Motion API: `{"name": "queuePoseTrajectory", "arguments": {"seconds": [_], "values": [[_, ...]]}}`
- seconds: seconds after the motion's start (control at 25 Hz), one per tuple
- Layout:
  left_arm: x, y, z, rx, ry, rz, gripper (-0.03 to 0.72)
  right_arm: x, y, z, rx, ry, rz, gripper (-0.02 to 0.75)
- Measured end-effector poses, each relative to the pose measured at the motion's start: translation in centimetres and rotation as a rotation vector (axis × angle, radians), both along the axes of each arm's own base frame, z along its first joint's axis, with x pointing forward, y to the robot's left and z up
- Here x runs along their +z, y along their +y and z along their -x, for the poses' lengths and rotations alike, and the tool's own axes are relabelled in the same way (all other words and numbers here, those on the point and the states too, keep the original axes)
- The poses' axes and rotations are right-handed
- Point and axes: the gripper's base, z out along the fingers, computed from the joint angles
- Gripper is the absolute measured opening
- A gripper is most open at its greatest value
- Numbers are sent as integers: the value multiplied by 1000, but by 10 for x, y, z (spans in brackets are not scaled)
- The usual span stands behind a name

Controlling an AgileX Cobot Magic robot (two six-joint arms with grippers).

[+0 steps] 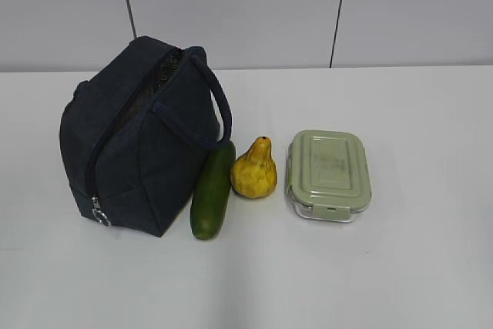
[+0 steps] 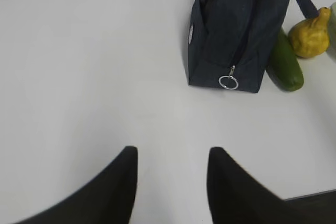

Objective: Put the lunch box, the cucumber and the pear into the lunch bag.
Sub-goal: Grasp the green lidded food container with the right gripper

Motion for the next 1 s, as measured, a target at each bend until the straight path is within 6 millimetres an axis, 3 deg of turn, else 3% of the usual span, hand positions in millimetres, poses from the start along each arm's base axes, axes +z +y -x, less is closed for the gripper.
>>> {"name": "queuePoseTrajectory", "arguments": {"seconds": [0.16, 0.48, 0.72, 1.0], "values": [[16, -2, -16, 0, 15, -2, 267, 10, 5, -11, 28, 38, -18, 195], [39, -16, -69, -41, 29, 113, 259, 28, 20, -75, 81, 9, -78, 195], [49, -21, -122, -27, 55, 113, 256, 19, 29, -122, 86, 90, -113, 195], [58, -30, -199, -40, 99, 104, 256, 8, 45, -174, 165, 197, -159, 195]]}}
